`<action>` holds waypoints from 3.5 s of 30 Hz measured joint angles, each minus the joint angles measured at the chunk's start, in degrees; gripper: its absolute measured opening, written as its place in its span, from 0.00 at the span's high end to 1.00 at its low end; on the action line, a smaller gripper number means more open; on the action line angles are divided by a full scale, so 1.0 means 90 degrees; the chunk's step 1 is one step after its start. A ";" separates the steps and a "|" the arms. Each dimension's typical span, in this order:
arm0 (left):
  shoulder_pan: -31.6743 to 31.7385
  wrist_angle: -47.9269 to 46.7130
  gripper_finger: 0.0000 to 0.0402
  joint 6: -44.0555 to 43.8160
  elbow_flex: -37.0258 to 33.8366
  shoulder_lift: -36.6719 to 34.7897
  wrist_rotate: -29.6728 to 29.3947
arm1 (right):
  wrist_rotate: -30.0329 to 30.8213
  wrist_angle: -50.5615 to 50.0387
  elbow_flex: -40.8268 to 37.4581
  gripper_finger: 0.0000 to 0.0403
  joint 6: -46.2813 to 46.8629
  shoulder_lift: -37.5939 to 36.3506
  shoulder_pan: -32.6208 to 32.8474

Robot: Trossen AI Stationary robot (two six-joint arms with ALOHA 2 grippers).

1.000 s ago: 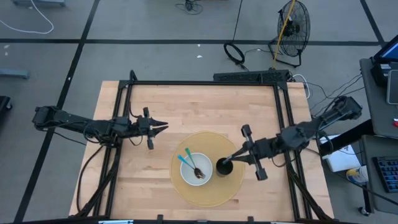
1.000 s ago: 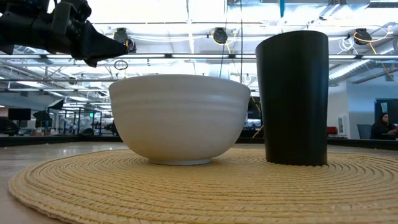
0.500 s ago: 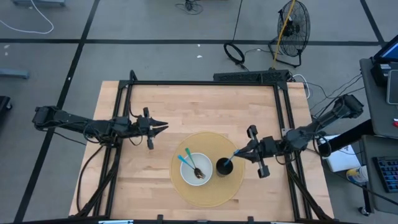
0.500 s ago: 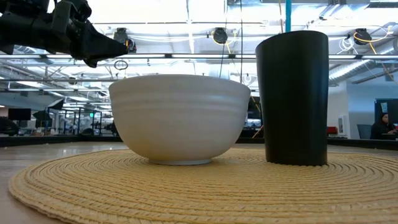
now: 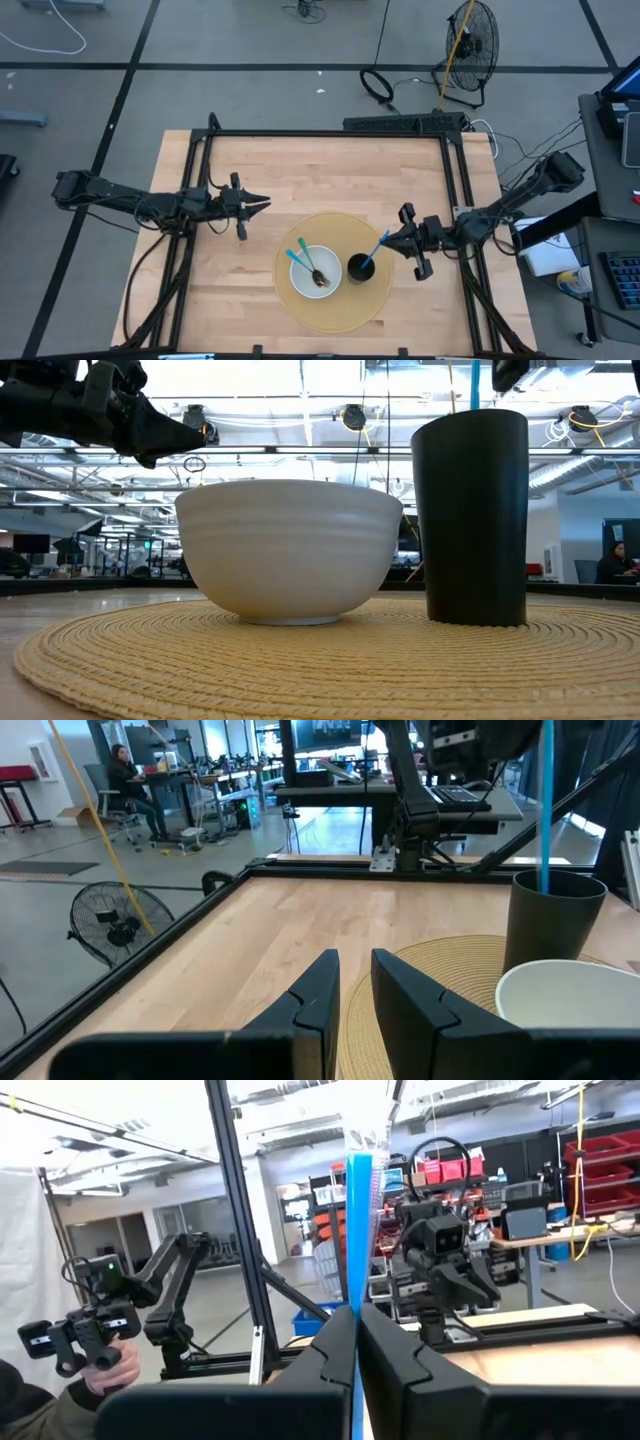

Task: Pick & Place Utensil
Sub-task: Put the blue straw into the black cup, then return to Home Position

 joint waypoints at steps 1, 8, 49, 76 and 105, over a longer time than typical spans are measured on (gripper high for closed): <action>0.0000 0.0000 0.83 0.0000 0.0000 0.0000 0.0000 | 0.0000 0.0049 -0.0059 1.00 0.0040 0.0002 -0.0011; 0.0000 0.0000 0.83 -0.0002 0.0000 0.0000 0.0000 | -0.0002 0.0090 -0.0102 0.95 0.0214 0.0002 -0.0042; 0.0000 0.0004 0.83 -0.0029 0.0000 0.0000 -0.0002 | -0.0034 0.0033 -0.0105 0.43 -0.1228 -0.1187 -0.0767; 0.0488 0.1175 0.83 0.0265 0.0000 0.0002 0.1282 | -0.1863 -0.4140 -0.0105 0.47 -0.1420 -0.2516 -0.2951; 0.0916 -0.0193 0.83 0.0112 -0.0002 -0.0697 0.1836 | -0.1134 -0.4679 -0.0705 0.46 -0.1552 -0.3282 -0.2879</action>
